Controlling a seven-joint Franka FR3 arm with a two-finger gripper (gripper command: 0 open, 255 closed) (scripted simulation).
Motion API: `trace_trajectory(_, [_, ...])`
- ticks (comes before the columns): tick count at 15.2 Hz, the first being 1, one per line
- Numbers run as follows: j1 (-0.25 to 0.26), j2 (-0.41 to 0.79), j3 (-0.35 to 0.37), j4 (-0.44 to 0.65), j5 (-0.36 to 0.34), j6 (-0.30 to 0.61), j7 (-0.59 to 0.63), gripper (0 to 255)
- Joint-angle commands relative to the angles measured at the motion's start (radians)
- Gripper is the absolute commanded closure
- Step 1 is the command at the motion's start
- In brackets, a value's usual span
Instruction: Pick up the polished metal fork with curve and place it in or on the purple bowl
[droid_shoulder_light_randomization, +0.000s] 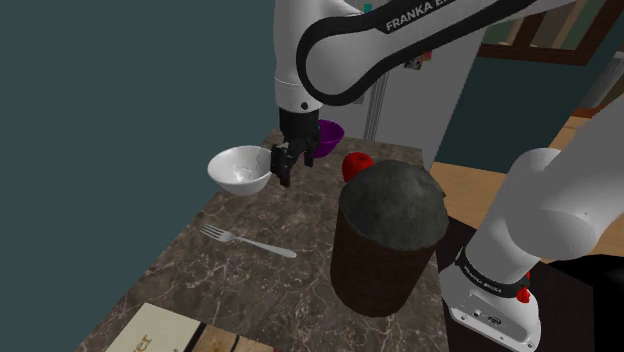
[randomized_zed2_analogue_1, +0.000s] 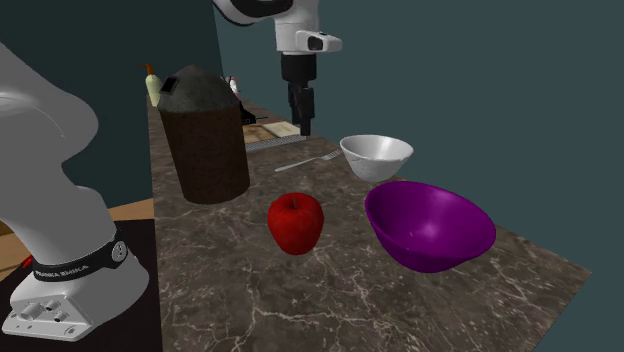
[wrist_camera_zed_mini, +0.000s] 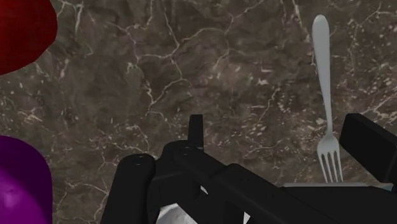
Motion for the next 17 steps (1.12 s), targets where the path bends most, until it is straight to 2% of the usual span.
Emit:
trace_trajectory(1, [0.004, 0.066, 0.027, 0.030, -0.015, 0.041, 0.034, 0])
trace_trajectory(9, [0.042, 0.364, 0.109, 0.203, -0.153, 0.162, 0.213, 0])
trace_trajectory(14, [0.103, 0.558, 0.113, 0.353, -0.270, 0.192, 0.326, 0])
trace_trajectory(17, [0.112, 0.587, 0.106, 0.357, -0.286, 0.215, 0.338, 0])
